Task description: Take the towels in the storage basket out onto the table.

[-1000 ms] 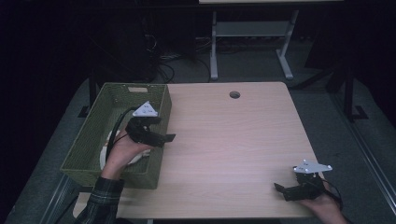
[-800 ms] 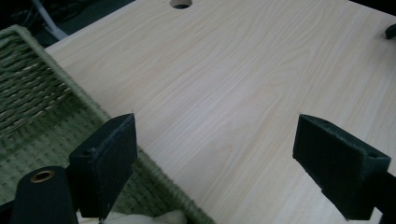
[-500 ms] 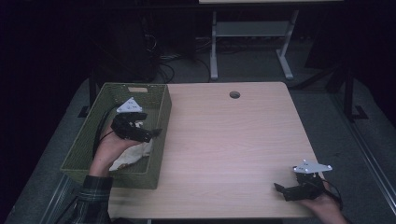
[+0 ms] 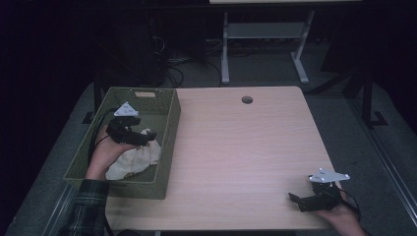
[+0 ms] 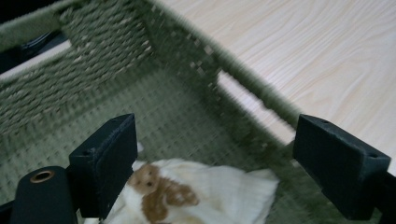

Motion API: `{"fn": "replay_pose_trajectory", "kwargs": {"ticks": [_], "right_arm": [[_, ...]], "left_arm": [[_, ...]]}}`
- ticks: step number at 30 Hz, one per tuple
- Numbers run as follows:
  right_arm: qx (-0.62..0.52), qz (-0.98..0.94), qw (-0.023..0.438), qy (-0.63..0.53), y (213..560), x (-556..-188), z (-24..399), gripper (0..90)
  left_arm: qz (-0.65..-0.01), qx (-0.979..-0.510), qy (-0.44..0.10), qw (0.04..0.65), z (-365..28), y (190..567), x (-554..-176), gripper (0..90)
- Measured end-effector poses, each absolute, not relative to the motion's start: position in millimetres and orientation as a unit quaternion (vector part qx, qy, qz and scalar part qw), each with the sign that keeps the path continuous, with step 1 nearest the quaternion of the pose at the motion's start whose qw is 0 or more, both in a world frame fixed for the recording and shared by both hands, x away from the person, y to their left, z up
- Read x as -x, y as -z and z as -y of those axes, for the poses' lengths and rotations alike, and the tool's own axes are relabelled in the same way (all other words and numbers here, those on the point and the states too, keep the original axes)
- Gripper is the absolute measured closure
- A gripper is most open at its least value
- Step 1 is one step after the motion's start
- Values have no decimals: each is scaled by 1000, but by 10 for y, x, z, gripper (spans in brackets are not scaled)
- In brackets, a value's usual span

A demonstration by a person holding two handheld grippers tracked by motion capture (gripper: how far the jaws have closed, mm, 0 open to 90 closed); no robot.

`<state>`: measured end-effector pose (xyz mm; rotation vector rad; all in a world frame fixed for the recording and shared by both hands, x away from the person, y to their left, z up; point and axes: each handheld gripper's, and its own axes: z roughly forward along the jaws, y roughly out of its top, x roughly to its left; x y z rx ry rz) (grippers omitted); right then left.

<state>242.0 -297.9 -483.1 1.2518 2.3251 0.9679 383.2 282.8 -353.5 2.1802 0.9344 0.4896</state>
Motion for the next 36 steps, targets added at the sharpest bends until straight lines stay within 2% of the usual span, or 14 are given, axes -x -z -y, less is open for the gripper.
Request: {"fn": "replay_pose_trajectory", "kwargs": {"ticks": [18, 36], "right_arm": [[-440, -815, 164, -339, 4830, -2420, 2978, 0], [-437, -816, 164, -340, 4832, -2420, 2978, 0]], "left_arm": [[-401, -868, -145, 255, -2838, 4096, -4041, 132], [-390, -898, -101, 174, -2730, 4377, -4068, 135]]}}
